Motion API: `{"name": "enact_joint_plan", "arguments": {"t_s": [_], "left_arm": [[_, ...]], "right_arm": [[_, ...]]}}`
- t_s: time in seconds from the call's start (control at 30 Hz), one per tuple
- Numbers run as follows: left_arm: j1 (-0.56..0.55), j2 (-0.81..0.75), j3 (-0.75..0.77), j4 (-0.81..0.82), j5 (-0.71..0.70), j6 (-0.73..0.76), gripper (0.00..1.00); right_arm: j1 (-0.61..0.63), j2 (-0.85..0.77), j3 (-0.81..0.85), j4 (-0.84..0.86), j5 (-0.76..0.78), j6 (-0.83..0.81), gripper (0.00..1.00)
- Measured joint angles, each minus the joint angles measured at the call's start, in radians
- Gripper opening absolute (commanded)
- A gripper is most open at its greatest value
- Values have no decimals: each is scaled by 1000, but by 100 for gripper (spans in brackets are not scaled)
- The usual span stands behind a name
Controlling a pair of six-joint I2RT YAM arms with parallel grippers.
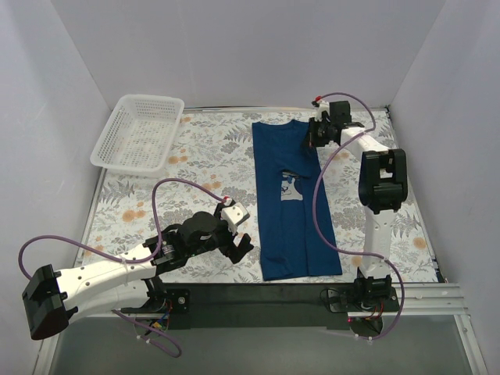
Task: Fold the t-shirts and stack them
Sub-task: Fold the tshirt
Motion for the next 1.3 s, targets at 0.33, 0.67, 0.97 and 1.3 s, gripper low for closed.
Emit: {"name": "enact_joint_plan", "arguments": {"t_s": [0.33, 0.67, 0.97, 1.3], "left_arm": [[0, 5, 0, 0, 0, 0, 77], [0, 5, 0, 0, 0, 0, 80], [-3, 82, -47, 76, 138, 119, 92], [-192, 218, -74, 187, 217, 400, 87]], "right_arm": [[204, -1, 21, -61, 105, -109, 32], [127, -118, -72, -121, -101, -314, 40], [14, -718, -572, -402, -335, -1077, 63], [19, -1287, -1096, -742, -240, -1755, 62]]}}
